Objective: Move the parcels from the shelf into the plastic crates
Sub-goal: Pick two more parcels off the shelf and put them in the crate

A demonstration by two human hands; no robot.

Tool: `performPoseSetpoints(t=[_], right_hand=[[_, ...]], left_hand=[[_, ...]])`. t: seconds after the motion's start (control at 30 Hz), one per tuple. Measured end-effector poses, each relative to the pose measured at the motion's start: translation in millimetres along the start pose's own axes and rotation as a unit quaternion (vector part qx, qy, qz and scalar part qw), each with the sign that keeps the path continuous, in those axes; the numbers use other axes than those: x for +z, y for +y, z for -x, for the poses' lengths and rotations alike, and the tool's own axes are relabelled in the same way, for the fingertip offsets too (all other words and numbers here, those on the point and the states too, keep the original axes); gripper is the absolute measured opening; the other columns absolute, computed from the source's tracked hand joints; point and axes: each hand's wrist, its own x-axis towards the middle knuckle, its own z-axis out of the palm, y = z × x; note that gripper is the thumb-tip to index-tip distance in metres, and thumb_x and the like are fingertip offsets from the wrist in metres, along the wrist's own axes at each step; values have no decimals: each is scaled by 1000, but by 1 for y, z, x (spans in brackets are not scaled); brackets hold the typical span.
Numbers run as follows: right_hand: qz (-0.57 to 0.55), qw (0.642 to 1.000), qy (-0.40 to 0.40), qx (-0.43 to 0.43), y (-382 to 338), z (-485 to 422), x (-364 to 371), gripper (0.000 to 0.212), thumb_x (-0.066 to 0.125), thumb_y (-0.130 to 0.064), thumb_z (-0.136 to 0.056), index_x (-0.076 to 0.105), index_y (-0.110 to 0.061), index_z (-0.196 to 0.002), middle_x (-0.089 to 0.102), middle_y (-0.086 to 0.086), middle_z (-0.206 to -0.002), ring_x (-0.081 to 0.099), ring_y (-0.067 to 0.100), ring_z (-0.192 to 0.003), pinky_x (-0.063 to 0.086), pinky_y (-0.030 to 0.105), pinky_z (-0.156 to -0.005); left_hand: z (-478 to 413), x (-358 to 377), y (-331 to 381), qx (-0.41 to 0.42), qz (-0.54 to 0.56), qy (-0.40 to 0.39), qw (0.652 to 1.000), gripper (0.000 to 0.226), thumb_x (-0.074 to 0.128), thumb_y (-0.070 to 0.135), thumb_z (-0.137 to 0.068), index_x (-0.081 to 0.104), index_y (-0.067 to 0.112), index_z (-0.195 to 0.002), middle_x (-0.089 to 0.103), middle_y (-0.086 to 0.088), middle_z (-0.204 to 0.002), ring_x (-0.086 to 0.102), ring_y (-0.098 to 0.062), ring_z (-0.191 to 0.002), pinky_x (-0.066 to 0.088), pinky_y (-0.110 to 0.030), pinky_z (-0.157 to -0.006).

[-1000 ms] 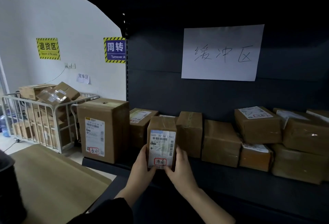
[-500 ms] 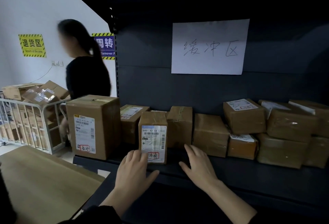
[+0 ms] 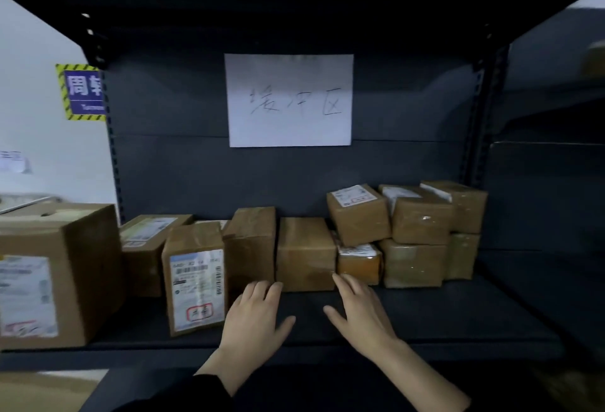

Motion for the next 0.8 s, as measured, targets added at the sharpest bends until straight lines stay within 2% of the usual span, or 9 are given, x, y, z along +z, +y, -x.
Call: performPoseSetpoints(t=[0.27, 0.47, 0.63, 0.8], right_hand=[[19, 997, 38, 63, 38, 11, -30, 64, 42, -48, -94, 19, -21, -148, 24, -2, -153, 25, 14, -139, 23, 28, -113], [22, 994, 68, 77, 52, 6, -43, 64, 44, -45, -94, 21, -20, -148, 27, 0, -153, 26, 14, -139, 26, 30, -114], [3, 992, 102, 74, 52, -17, -59, 61, 47, -41, -94, 25, -18, -146, 30, 1, -151, 29, 15, -138, 28, 29, -111], [-12, 983, 173, 65, 45, -71, -94, 59, 50, -35, -94, 29, -14, -145, 35, 5, -147, 35, 18, -134, 33, 30, -107]], left_hand=[[-39, 12, 36, 50, 26, 21, 998, 66, 42, 53, -89, 28, 19, -143, 37, 2, -144, 28, -14, -136, 24, -26, -112], [-63, 16, 44, 65, 37, 33, 997, 65, 44, 50, -90, 30, 16, -144, 40, 1, -142, 31, -14, -135, 25, -25, -112], [-90, 15, 44, 53, 52, 34, 997, 68, 45, 51, -89, 29, 14, -143, 43, -2, -140, 34, -17, -133, 28, -28, -110], [-142, 3, 51, 32, 86, 56, 994, 69, 40, 52, -92, 27, 9, -144, 41, -8, -144, 33, -22, -135, 27, -30, -111]])
